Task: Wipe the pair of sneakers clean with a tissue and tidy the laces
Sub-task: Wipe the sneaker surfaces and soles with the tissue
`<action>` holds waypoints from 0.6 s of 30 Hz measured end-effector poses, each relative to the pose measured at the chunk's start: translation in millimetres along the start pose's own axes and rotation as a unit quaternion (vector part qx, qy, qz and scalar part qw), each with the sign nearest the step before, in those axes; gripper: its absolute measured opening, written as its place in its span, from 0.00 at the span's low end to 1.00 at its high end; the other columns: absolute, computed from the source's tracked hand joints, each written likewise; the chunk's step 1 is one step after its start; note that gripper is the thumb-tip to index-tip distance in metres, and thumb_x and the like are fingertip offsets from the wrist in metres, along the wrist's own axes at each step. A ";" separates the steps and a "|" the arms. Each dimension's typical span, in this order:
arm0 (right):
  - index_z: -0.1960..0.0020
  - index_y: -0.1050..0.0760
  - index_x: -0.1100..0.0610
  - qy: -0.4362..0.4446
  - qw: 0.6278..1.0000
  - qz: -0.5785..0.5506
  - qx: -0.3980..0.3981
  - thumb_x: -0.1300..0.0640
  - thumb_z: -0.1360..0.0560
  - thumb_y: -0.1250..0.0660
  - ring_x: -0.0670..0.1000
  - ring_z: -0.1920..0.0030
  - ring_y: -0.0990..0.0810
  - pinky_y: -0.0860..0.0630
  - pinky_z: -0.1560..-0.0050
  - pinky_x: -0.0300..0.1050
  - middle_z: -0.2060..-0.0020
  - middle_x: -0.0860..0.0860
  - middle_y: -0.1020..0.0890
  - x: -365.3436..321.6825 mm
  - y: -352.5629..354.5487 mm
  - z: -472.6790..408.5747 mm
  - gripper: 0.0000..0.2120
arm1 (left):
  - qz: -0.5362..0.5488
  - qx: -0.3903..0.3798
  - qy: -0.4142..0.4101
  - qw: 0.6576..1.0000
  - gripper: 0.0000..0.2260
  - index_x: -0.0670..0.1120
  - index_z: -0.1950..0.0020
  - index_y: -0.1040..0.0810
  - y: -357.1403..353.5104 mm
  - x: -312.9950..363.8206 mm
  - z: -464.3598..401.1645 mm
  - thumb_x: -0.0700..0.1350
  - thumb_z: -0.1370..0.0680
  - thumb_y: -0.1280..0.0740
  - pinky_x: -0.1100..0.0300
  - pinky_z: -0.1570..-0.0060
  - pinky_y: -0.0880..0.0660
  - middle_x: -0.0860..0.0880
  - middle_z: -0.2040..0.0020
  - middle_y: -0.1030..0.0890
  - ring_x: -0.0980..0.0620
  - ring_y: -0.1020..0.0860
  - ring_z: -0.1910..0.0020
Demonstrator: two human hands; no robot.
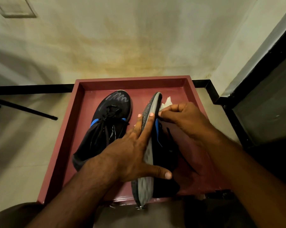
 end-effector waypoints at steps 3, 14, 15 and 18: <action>0.48 0.16 0.60 -0.048 0.992 -0.104 0.055 0.63 0.23 0.28 0.52 0.56 0.12 0.14 0.50 0.49 0.57 0.57 0.12 6.4 -17.2 -14.1 0.05 | 0.011 0.003 -0.004 1.000 0.64 0.67 0.32 0.84 -0.8 0.0 -0.2 0.79 0.39 0.31 0.42 0.21 0.41 0.55 0.22 0.77 0.49 0.60 0.17; 0.49 0.15 0.64 -0.061 0.963 -0.237 0.112 0.65 0.25 0.27 0.59 0.54 0.12 0.14 0.51 0.52 0.55 0.61 0.12 13.9 -26.8 -25.8 0.05 | 0.038 -0.009 -0.002 0.999 0.64 0.68 0.33 0.84 -0.8 -5.5 0.7 0.77 0.38 0.29 0.42 0.22 0.39 0.57 0.23 0.77 0.48 0.55 0.17; 0.48 0.15 0.63 -0.052 0.959 -0.253 0.120 0.65 0.25 0.26 0.58 0.54 0.12 0.14 0.52 0.49 0.54 0.61 0.12 14.2 -24.9 -25.5 0.06 | 0.041 -0.009 -0.003 0.999 0.64 0.68 0.33 0.84 -0.8 -5.6 0.4 0.77 0.38 0.29 0.42 0.22 0.39 0.57 0.23 0.77 0.47 0.56 0.17; 0.46 0.16 0.59 -0.095 0.952 -0.263 0.127 0.63 0.25 0.25 0.56 0.52 0.11 0.14 0.50 0.52 0.55 0.56 0.11 25.2 -30.7 -28.1 0.08 | 0.046 0.001 -0.008 0.999 0.64 0.70 0.32 0.82 -1.2 -3.7 -0.8 0.77 0.39 0.28 0.39 0.24 0.36 0.57 0.22 0.76 0.45 0.52 0.17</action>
Point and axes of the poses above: each hand's wrist, its own z-axis away from the middle knuckle, its own y-axis out of the back of the hand, x = y × z, the point moved 3 cm from there along -z, towards the middle knuckle
